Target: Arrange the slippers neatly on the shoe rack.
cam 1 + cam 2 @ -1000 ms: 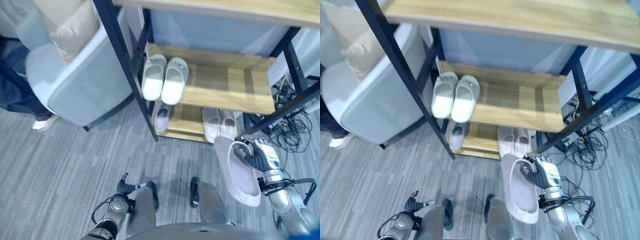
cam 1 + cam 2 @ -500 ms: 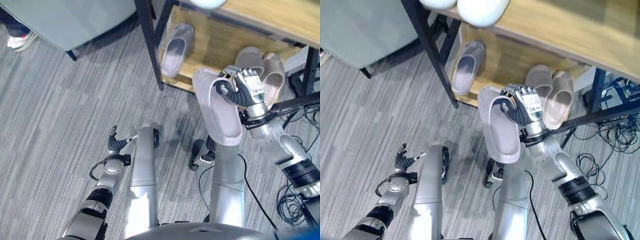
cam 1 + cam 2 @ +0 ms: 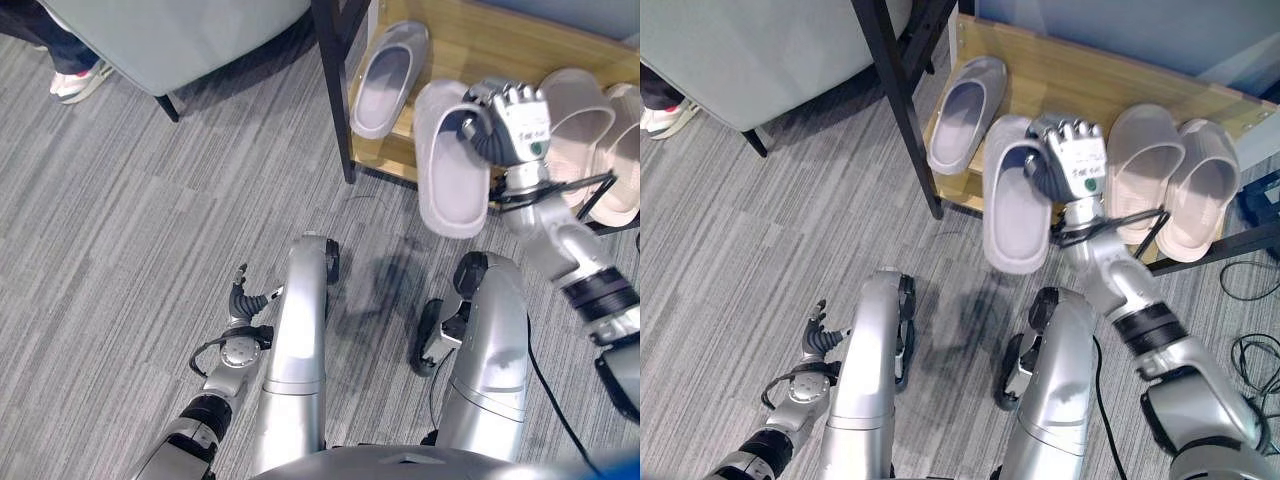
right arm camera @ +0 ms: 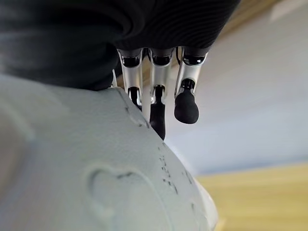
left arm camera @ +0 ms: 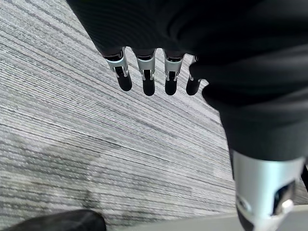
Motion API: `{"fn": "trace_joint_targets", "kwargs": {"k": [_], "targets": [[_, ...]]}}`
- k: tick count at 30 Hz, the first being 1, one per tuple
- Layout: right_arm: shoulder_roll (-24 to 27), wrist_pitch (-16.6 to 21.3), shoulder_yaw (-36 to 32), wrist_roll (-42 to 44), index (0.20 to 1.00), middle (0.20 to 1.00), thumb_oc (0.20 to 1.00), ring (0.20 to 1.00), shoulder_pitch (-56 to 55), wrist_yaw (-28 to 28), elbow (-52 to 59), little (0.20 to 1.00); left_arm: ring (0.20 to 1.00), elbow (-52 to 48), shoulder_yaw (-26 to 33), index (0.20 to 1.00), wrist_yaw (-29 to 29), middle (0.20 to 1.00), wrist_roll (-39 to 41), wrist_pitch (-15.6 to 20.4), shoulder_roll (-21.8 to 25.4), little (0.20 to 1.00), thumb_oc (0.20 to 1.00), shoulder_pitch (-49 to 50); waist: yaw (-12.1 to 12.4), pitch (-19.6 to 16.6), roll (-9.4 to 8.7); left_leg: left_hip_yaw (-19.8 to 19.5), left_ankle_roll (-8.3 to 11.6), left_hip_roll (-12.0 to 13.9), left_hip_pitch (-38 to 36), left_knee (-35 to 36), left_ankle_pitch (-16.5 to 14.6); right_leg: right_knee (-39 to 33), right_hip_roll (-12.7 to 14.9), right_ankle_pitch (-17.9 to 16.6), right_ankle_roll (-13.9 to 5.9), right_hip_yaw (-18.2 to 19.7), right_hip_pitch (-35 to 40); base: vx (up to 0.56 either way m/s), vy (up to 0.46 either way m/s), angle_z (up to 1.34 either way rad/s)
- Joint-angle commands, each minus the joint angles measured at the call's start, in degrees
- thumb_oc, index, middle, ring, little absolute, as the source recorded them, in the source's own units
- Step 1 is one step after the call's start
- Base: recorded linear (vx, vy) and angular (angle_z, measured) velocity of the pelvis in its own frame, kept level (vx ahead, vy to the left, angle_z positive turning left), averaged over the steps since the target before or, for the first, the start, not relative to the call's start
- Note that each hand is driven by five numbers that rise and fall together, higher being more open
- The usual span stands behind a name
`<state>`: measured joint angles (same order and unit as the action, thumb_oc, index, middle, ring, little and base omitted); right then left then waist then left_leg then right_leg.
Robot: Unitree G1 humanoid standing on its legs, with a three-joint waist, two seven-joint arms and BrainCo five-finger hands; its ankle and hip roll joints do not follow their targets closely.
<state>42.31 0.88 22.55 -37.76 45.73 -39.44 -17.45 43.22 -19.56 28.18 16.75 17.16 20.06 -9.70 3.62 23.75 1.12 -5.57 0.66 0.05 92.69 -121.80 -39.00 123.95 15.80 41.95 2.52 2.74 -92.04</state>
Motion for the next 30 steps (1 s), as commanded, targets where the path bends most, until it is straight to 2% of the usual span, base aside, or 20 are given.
{"fn": "trace_joint_targets", "kwargs": {"k": [1,5,7,10,12,14,19,22,29,30], "targets": [[2.5,0.0,-1.2,5.2,0.200,0.200,0.200,0.200,8.7,-4.6,2.5,0.200,1.000,-2.5,0.6,1.000,1.9,1.000,-1.3,2.9,1.3,1.000,1.000,-0.2,1.8,1.9,-0.01,-3.1,-4.28,-1.4,-2.7,2.2,-0.5,2.1,-2.5,0.1,4.52,4.4,6.3,0.00,0.000,0.00],[3.9,-0.2,1.2,9.8,0.200,0.200,0.200,0.200,15.2,-4.4,-4.9,0.200,1.000,-3.2,0.1,1.000,1.0,1.000,-0.3,3.1,2.4,1.000,1.000,0.8,2.7,4.1,-0.01,-3.2,-4.06,-1.7,-2.7,-0.3,-1.4,4.9,-2.4,0.1,4.27,5.9,6.2,0.00,0.009,0.00],[4.8,-0.2,5.4,14.0,0.200,0.200,0.200,0.200,20.9,-3.8,-12.3,0.200,1.000,-3.7,-0.3,1.000,0.1,1.000,1.7,3.5,3.1,1.000,1.000,0.8,3.3,5.9,-0.14,-3.3,-3.87,-2.1,-2.7,-1.7,-2.1,6.7,-2.5,0.2,4.22,7.5,6.5,0.00,0.000,0.00],[5.6,0.3,9.0,16.6,0.200,0.200,0.200,0.200,23.7,-2.9,-17.6,0.200,1.000,-6.1,-1.0,1.000,-0.6,1.000,2.4,4.1,4.4,1.000,1.000,2.2,4.0,6.0,-0.26,-3.1,-3.70,-1.9,-2.7,-2.1,-3.0,7.4,-2.4,0.2,4.31,8.5,6.2,0.01,0.013,0.00],[8.9,1.0,14.0,17.5,0.200,0.200,0.200,0.200,26.6,-1.6,-19.8,0.200,1.000,-10.0,-1.7,1.000,-1.3,1.000,2.9,5.0,6.9,1.000,1.000,4.6,5.1,6.0,-0.33,-3.3,-3.69,-1.7,-2.7,-2.7,-4.3,7.7,-2.3,0.2,4.51,9.4,5.7,0.01,0.055,0.02],[10.2,0.6,16.3,17.0,0.200,0.200,0.200,0.200,28.4,-1.5,-21.6,0.200,1.000,-10.5,-1.9,1.000,-1.4,1.000,3.3,5.5,7.5,1.000,1.000,5.2,5.4,6.0,-0.52,-3.3,-3.78,-1.7,-2.7,-2.6,-4.8,7.3,-2.3,0.2,4.73,9.4,5.5,0.00,0.034,0.00],[9.6,1.1,19.5,18.8,0.200,0.200,0.200,0.200,31.5,-0.7,-25.9,0.200,1.000,-11.8,-1.6,1.000,-2.0,1.000,5.4,6.0,8.0,1.000,1.000,5.8,5.9,6.0,-0.79,-3.3,-3.70,-1.2,-2.7,-1.9,-5.4,6.5,-2.2,-0.4,4.82,9.9,5.3,-0.01,0.022,-0.03],[9.0,0.9,19.3,20.4,0.200,0.200,0.200,0.200,31.5,0.3,-29.9,0.200,1.000,-13.0,-1.1,1.000,-2.7,1.000,8.2,6.4,7.4,1.000,1.000,6.5,6.6,6.0,-0.53,-3.5,-3.55,-1.8,-2.7,-2.6,-5.7,7.1,-2.1,-0.3,4.85,10.0,5.4,-0.01,0.014,-0.03],[8.2,2.4,21.6,22.9,0.200,0.200,0.200,0.200,35.1,1.1,-36.9,0.200,1.000,-13.7,-2.1,1.000,-2.8,1.000,6.9,6.8,8.8,1.000,1.000,7.2,7.5,6.0,-0.13,-3.3,-2.99,-2.1,-2.7,-2.2,-5.9,6.8,-1.7,-0.1,5.62,10.4,5.5,-0.01,0.015,0.01],[6.9,3.0,21.2,24.3,0.200,0.200,0.200,0.200,35.8,0.9,-37.6,0.200,1.000,-13.2,-1.7,1.000,-3.0,1.000,7.2,6.9,8.9,1.000,1.000,7.8,7.8,6.0,-0.18,-3.1,-2.92,-2.0,-2.7,-2.1,-5.9,6.8,-1.7,-0.2,5.71,10.5,5.4,0.00,0.000,0.00]]}}
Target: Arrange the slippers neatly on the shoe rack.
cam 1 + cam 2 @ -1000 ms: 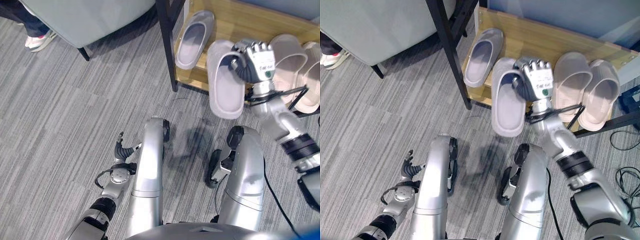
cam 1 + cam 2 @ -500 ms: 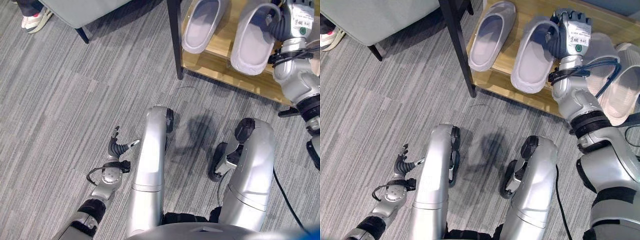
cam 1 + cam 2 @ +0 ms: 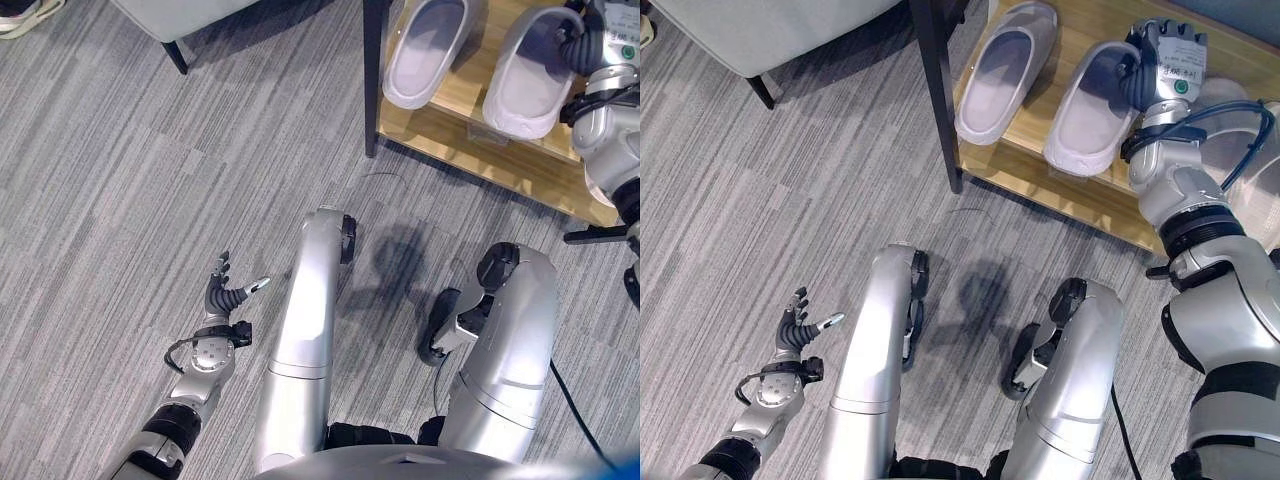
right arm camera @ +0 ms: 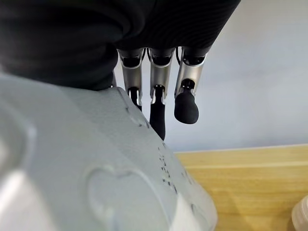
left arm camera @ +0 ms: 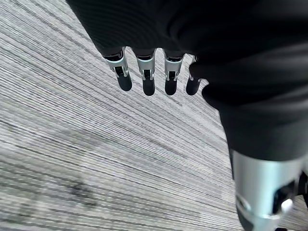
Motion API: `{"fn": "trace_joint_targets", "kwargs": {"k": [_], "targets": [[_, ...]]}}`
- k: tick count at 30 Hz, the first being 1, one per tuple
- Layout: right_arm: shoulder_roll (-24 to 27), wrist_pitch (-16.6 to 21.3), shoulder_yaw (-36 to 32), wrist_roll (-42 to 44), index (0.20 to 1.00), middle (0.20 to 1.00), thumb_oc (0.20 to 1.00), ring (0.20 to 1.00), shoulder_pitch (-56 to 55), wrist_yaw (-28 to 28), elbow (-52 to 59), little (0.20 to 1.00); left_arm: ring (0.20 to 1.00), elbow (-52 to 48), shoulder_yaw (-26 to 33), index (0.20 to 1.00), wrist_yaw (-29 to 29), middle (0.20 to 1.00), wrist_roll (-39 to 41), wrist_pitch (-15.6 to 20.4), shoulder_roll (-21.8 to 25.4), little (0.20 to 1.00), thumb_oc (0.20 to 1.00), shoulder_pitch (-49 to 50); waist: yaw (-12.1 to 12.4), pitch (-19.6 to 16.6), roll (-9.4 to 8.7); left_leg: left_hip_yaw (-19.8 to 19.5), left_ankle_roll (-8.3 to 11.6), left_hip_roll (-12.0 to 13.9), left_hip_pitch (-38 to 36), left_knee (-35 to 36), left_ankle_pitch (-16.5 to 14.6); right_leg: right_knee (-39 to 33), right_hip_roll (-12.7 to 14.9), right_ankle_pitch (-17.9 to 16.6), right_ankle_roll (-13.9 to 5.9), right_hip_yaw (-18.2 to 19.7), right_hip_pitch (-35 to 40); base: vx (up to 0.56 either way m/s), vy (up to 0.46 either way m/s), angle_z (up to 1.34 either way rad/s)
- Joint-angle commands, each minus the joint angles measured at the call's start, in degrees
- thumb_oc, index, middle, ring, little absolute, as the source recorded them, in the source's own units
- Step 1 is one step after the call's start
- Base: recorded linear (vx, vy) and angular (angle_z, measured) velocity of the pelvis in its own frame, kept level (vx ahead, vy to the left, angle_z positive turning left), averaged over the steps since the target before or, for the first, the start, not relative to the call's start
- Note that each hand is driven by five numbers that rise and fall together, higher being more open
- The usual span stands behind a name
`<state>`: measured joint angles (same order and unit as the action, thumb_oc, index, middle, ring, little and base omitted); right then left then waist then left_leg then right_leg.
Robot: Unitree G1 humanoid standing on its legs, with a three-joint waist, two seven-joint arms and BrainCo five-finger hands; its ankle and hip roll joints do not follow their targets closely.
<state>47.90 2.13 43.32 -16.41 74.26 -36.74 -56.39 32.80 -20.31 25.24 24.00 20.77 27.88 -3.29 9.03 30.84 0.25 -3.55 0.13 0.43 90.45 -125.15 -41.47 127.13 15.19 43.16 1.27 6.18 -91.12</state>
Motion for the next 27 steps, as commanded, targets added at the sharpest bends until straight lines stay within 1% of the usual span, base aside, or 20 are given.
{"fn": "trace_joint_targets", "kwargs": {"k": [1,2,4,8,11,12,15,19,24,27], "targets": [[0.7,1.9,1.4,3.4,0.200,0.200,0.200,0.200,8.2,-1.1,0.0,0.200,1.000,-1.6,-0.4,1.000,-0.3,1.000,0.4,3.4,1.1,1.000,1.000,1.7,2.7,-1.0,0.25,-5.0,-2.31,-2.2,-0.5,1.4,-3.5,3.6,-1.0,-1.5,6.87,7.3,4.5,0.00,0.000,0.00],[0.8,1.7,3.0,2.8,0.200,0.200,0.200,0.200,9.9,-0.6,0.3,0.200,1.000,-0.8,-0.2,1.000,-0.5,1.000,1.0,3.6,1.1,1.000,1.000,1.8,2.8,-1.0,-0.20,-5.1,-2.23,-2.2,-0.5,1.5,-3.5,3.6,-0.9,-1.4,6.98,7.3,4.4,0.00,0.000,0.00],[0.2,1.6,3.4,2.8,0.200,0.200,0.200,0.200,10.9,-0.6,-0.1,0.200,1.000,-0.3,-0.6,1.000,-0.5,1.000,1.3,3.7,0.8,1.000,1.000,1.3,2.9,-1.0,-0.40,-5.3,-2.15,-2.4,-0.5,1.7,-3.4,3.3,-1.0,-1.6,6.92,7.2,4.3,0.00,0.000,0.00],[-0.3,2.1,4.5,3.3,0.200,0.200,0.200,0.200,12.1,-0.2,-2.6,0.200,1.000,-0.4,-2.4,1.000,-0.7,1.000,0.2,3.8,1.0,1.000,1.000,0.7,3.3,-1.0,-0.40,-5.7,-2.10,-2.5,-0.5,2.0,-3.7,2.6,-0.6,-2.1,6.91,6.9,4.2,0.00,0.031,0.03],[-0.2,2.2,5.0,3.2,0.200,0.200,0.200,0.200,12.6,-0.4,-5.1,0.200,1.000,-0.9,-3.0,1.000,-0.7,1.000,-0.4,4.3,1.7,1.000,1.000,0.8,3.7,-1.0,-0.05,-5.9,-2.08,-2.8,-0.5,2.8,-3.5,1.4,-0.4,-2.5,6.62,6.6,4.6,-0.01,0.022,-0.01],[-0.5,2.0,5.1,3.1,1.000,1.000,1.000,1.000,12.6,-0.2,-6.2,1.000,1.000,-0.4,-3.0,1.000,-0.7,1.000,-0.5,4.5,1.8,1.000,1.000,0.7,3.8,-1.0,-0.03,-5.9,-1.99,-2.8,-0.5,3.0,-3.6,1.2,-0.3,-2.6,6.58,6.7,4.8,0.00,0.000,0.00],[-0.8,2.0,5.2,3.3,1.000,1.000,1.000,1.000,13.3,0.2,-7.4,1.000,1.000,0.7,-2.9,1.000,-0.6,1.000,-0.8,4.4,1.7,1.000,1.000,0.7,3.9,-1.0,0.18,-5.8,-1.93,-2.9,-0.5,3.4,-3.5,1.0,-0.3,-2.7,6.60,6.8,4.8,-0.01,0.042,0.02],[-0.5,2.9,4.0,6.0,1.000,1.000,1.000,1.000,13.3,1.0,-9.3,1.000,1.000,1.8,-3.3,1.000,-0.5,1.000,-1.4,4.6,1.5,1.000,1.000,0.9,4.3,-1.0,0.56,-6.0,-1.76,-3.3,-0.5,3.4,-3.3,0.8,0.0,-3.1,6.42,6.8,5.0,-0.01,0.023,0.00],[-1.7,3.9,2.3,9.1,1.000,1.000,1.000,1.000,13.1,1.5,-10.6,1.000,1.000,4.4,-4.7,1.000,-1.2,1.000,-2.0,4.3,0.6,1.000,1.000,1.0,4.2,-1.0,0.30,-5.7,-1.39,-3.2,-0.5,3.4,-3.0,1.0,0.0,-3.3,6.40,7.0,5.2,0.00,0.004,0.01],[-2.3,5.0,0.5,11.5,1.000,1.000,1.000,1.000,12.2,0.6,-8.8,1.000,1.000,6.8,-5.6,1.000,-1.0,1.000,-2.9,3.9,-0.5,1.000,1.000,0.8,3.7,-1.0,-0.08,-5.3,-1.24,-3.2,-0.5,3.8,-2.9,1.0,-0.1,-3.3,6.65,7.2,5.1,-0.01,0.010,0.00]]}}
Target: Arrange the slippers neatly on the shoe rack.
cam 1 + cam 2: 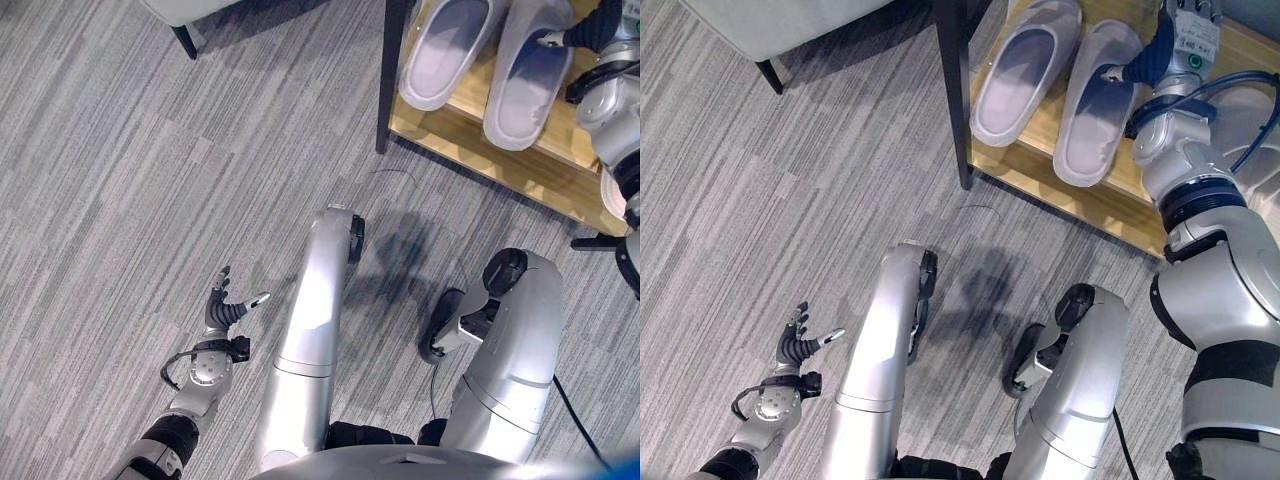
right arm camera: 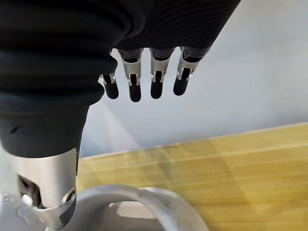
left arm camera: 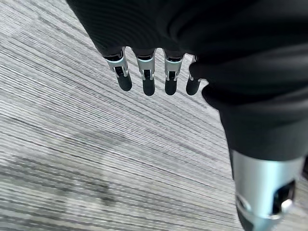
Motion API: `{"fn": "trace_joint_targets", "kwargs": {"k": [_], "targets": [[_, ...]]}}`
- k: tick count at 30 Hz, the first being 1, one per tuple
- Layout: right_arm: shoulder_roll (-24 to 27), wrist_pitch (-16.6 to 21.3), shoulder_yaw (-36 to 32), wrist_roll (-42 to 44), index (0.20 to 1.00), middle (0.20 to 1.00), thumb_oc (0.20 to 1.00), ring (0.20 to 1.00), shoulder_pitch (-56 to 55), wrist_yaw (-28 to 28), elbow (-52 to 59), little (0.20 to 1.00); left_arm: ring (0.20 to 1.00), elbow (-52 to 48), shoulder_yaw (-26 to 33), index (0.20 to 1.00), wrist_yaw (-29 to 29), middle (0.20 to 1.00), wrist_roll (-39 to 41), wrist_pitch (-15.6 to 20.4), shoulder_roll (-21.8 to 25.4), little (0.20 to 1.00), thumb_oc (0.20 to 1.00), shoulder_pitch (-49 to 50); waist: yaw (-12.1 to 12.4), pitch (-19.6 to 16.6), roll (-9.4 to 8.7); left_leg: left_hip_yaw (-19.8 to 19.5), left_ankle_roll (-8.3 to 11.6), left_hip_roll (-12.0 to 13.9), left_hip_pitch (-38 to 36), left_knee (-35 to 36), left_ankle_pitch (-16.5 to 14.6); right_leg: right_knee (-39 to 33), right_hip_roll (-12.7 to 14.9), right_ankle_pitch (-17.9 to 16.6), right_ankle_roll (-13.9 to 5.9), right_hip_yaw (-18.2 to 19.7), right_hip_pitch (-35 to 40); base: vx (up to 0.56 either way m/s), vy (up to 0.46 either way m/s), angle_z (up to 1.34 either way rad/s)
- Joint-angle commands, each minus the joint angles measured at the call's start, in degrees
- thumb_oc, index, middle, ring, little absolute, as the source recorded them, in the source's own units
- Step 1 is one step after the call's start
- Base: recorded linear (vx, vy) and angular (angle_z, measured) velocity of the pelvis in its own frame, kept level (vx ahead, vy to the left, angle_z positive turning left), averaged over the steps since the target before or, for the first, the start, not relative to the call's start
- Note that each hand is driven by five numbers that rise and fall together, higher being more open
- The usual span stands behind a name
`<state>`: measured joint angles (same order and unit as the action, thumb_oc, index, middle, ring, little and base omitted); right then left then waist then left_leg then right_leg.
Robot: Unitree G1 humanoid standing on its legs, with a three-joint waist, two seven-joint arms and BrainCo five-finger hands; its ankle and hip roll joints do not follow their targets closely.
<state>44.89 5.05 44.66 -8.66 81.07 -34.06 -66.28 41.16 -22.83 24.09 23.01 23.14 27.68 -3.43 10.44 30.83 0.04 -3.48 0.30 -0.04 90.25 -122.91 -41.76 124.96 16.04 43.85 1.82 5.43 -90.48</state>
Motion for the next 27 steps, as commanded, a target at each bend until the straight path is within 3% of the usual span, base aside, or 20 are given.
{"fn": "trace_joint_targets", "kwargs": {"k": [1,4,9,16,22,27], "targets": [[0.7,2.1,-0.9,3.7,1.000,1.000,1.000,1.000,5.3,-2.1,1.1,1.000,1.000,-1.6,-3.1,1.000,0.1,1.000,-1.9,1.6,-0.2,1.000,1.000,0.9,2.3,-1.0,0.10,-5.3,-1.40,-2.7,-0.3,1.6,-2.6,3.1,-1.0,-4.0,6.09,8.0,4.4,-0.03,0.019,-0.01],[2.0,5.1,-8.8,8.7,1.000,1.000,1.000,1.000,-1.4,-5.8,11.1,1.000,1.000,-2.9,-2.6,1.000,0.7,1.000,-2.4,0.9,-0.8,1.000,1.000,2.1,1.5,-1.0,-0.31,-5.0,-1.12,-2.7,-0.3,1.9,-2.4,3.2,-0.9,-3.8,6.21,7.6,4.4,-0.02,-0.010,0.01],[2.3,6.6,-15.2,10.2,1.000,1.000,1.000,1.000,-9.7,-7.0,21.4,1.000,1.000,-3.2,-2.0,1.000,1.0,1.000,-3.3,0.2,-1.3,1.000,1.000,3.4,0.5,-1.0,-1.11,-5.2,-0.95,-2.5,-0.3,1.6,-2.6,4.1,-1.4,-3.6,6.05,7.7,3.8,-0.01,-0.012,-0.01],[-1.2,6.8,-21.8,4.8,1.000,1.000,1.000,1.000,-21.0,-8.3,36.2,1.000,1.000,-1.4,-0.2,1.000,1.3,1.000,-4.0,-1.3,-3.4,1.000,1.000,3.1,-1.4,-1.0,-2.24,-4.9,-0.85,-2.1,-0.3,0.8,-2.7,5.2,-2.6,-3.2,6.18,7.4,3.0,-0.02,-0.029,-0.08],[-5.6,7.6,-25.4,6.8,1.000,1.000,1.000,1.000,-27.0,-6.5,40.3,1.000,1.000,-1.4,0.5,1.000,1.7,1.000,-4.7,-2.0,-3.9,1.000,1.000,1.4,-2.3,-1.0,-2.68,-4.9,-0.76,-2.2,-0.3,0.4,-2.3,5.6,-3.1,-3.2,5.97,7.2,2.9,-0.02,-0.015,-0.01],[-8.9,8.1,-23.8,8.5,1.000,1.000,1.000,1.000,-29.3,-3.3,41.2,1.000,1.000,-1.6,0.9,1.000,2.1,1.000,-4.5,-2.3,-3.9,1.000,1.000,0.7,-2.6,-1.0,-3.03,-5.3,-0.70,-2.1,-0.3,-0.2,-2.2,6.6,-3.6,-3.2,6.01,7.0,2.4,-0.04,-0.023,-0.01]]}}
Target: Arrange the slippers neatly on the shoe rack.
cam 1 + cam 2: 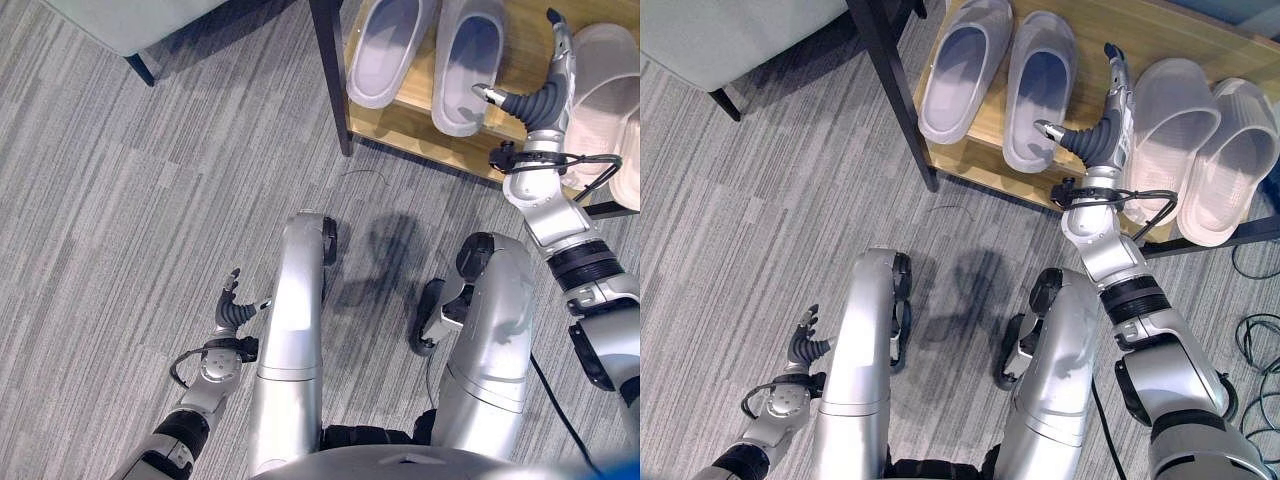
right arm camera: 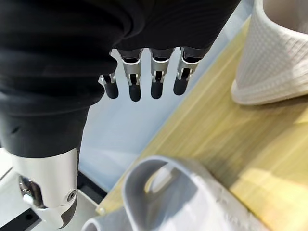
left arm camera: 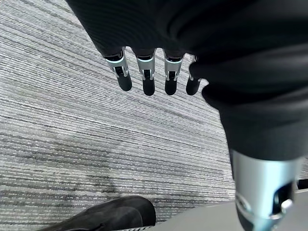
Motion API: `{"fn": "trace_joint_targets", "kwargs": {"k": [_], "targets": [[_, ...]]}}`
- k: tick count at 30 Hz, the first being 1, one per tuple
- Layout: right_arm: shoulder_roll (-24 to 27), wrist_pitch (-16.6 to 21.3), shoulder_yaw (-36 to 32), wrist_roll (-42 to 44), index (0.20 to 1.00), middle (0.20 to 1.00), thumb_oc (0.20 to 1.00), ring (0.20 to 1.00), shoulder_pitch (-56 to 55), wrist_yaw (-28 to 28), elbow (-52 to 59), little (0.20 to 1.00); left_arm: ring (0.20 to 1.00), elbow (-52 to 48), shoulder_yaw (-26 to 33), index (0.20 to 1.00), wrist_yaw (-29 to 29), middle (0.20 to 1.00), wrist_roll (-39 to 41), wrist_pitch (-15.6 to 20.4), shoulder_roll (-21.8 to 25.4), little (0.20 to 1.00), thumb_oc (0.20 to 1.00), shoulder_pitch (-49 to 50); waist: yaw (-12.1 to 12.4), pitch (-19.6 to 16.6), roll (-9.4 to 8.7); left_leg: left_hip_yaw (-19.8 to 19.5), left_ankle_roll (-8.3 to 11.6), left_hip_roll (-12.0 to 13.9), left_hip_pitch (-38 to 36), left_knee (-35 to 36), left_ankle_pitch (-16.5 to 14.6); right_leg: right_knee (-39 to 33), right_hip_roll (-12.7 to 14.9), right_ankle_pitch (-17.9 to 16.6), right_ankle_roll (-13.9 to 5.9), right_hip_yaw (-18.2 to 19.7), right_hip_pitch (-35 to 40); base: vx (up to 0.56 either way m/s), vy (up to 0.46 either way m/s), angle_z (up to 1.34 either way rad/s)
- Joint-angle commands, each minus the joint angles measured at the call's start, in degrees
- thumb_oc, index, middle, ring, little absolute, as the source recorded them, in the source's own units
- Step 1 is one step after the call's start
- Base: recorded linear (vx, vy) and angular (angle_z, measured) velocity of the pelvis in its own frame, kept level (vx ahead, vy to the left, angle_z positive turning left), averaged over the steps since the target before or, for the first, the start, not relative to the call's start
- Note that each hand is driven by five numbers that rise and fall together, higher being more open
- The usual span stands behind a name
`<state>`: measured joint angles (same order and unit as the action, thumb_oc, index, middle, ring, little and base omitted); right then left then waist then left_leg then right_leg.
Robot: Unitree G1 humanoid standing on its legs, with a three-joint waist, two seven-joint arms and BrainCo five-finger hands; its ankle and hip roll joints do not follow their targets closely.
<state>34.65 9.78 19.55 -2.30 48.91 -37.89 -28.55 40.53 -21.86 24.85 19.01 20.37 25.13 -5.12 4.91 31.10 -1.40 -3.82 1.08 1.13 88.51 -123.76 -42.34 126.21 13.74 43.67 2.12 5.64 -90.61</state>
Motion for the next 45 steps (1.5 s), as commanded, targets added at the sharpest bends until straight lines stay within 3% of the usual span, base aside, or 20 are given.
{"fn": "trace_joint_targets", "kwargs": {"k": [1,9,22,32,45], "targets": [[0.4,3.5,1.9,2.8,1.000,1.000,1.000,1.000,2.6,1.3,3.5,1.000,1.000,-0.8,-0.2,1.000,1.6,1.000,-0.6,0.3,-1.5,1.000,1.000,2.2,3.0,-1.3,-1.67,-4.9,-1.46,-3.3,1.4,0.6,-1.6,5.3,-1.4,-2.9,5.75,6.8,2.6,-0.04,-0.032,-0.05],[-4.1,4.1,2.4,5.2,1.000,1.000,1.000,1.000,0.5,2.3,3.3,1.000,1.000,-0.5,-0.2,1.000,2.3,1.000,-0.7,-0.1,-1.7,1.000,1.000,1.5,2.5,-1.3,-2.22,-4.3,-1.67,-3.0,1.4,1.0,-1.5,5.4,-1.8,-3.1,5.84,6.9,2.1,-0.03,-0.010,-0.03],[-10.2,4.7,4.0,8.8,1.000,1.000,1.000,1.000,-1.3,5.8,3.5,1.000,1.000,0.9,0.4,1.000,2.4,1.000,-0.6,-0.3,-1.7,1.000,1.000,1.0,2.0,-1.3,-1.64,-3.2,-2.07,-2.9,1.4,1.2,-1.5,5.2,-2.6,-4.1,5.14,7.8,2.0,0.00,0.008,-0.02],[-11.6,4.2,6.4,7.4,1.000,1.000,1.000,1.000,0.5,7.2,4.3,1.000,1.000,2.3,0.2,1.000,2.1,1.000,-0.7,-0.5,-2.3,1.000,1.000,0.4,2.3,-1.3,-1.65,-3.1,-1.89,-2.9,1.4,1.5,-1.3,5.2,-2.7,-4.3,5.26,7.7,2.0,0.00,0.000,0.00],[-11.2,4.5,4.8,9.9,1.000,1.000,1.000,1.000,-2.1,8.8,6.7,1.000,1.000,1.8,0.3,1.000,0.9,1.000,0.1,-0.4,-2.2,1.000,1.000,1.3,3.1,-1.3,-1.81,-4.0,-1.80,-3.8,1.4,2.4,-0.6,4.3,-1.9,-4.4,4.85,6.9,2.5,0.00,0.000,0.00]]}}
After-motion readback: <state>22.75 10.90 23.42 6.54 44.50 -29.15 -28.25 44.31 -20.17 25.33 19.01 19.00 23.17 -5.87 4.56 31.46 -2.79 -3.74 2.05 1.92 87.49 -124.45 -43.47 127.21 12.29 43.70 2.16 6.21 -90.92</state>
